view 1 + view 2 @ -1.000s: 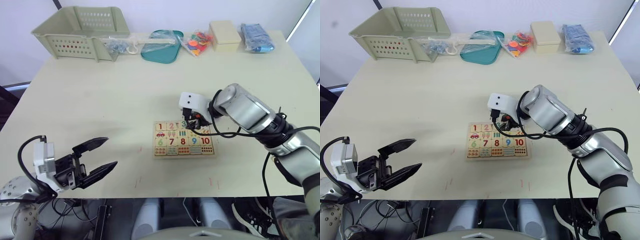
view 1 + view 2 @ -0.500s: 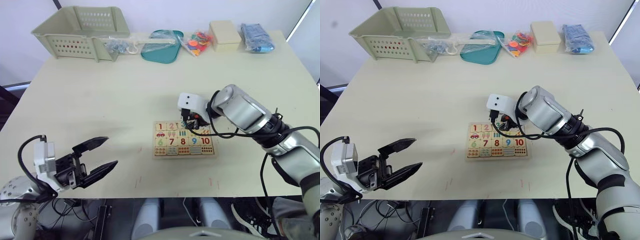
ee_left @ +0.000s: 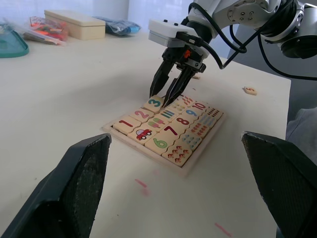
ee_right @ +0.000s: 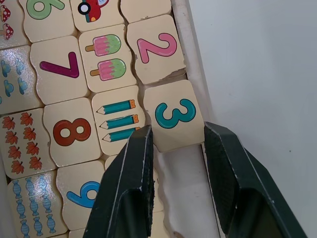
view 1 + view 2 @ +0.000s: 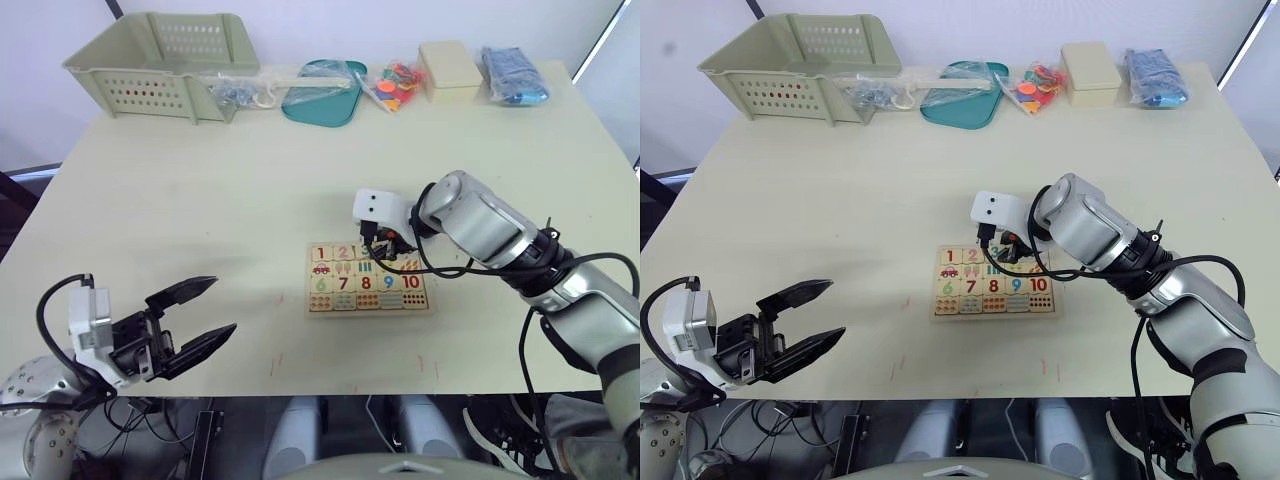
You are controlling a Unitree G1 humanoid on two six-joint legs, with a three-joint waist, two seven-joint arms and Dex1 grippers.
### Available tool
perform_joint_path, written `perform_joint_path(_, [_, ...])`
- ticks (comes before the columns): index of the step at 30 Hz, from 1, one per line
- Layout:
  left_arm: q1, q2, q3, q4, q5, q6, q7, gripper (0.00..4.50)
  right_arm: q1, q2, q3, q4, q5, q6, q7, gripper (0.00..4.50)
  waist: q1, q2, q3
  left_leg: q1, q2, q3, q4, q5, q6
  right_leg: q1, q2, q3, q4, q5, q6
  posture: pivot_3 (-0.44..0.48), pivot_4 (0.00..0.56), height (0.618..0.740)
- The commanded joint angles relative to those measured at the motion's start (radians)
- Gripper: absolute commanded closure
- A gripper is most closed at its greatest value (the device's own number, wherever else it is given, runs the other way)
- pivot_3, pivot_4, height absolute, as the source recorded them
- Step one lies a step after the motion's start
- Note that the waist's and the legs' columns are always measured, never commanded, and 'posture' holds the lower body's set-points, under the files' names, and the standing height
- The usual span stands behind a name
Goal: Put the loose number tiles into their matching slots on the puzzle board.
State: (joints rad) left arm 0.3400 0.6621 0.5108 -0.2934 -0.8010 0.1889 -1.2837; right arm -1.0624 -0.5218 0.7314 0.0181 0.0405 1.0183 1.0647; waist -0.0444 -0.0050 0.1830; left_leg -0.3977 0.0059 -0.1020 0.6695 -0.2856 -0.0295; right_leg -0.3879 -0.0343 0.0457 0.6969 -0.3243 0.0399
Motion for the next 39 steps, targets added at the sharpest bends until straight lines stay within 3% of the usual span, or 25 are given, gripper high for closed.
perform_joint_path(1, [0.013, 0.005, 0.040, -0.029, -0.025, -0.010, -0.005, 0.00, -0.016, 0.006, -0.006, -0.019, -0.011, -0.018, 0.008, 3.53, 0.000, 0.000, 0.000, 0.000, 0.000, 0.000, 0.000, 0.000, 0.000, 0.000, 0.000, 0.000, 0.000, 0.000, 0.000, 0.000, 0.150, 0.740])
perform_joint_path(39, [0.012, 0.008, 0.033, -0.029, -0.022, -0.011, -0.008, 0.00, -0.005, 0.011, -0.005, -0.025, -0.036, -0.025, 0.041, 3.53, 0.000, 0.000, 0.000, 0.000, 0.000, 0.000, 0.000, 0.000, 0.000, 0.000, 0.000, 0.000, 0.000, 0.000, 0.000, 0.000, 0.150, 0.740])
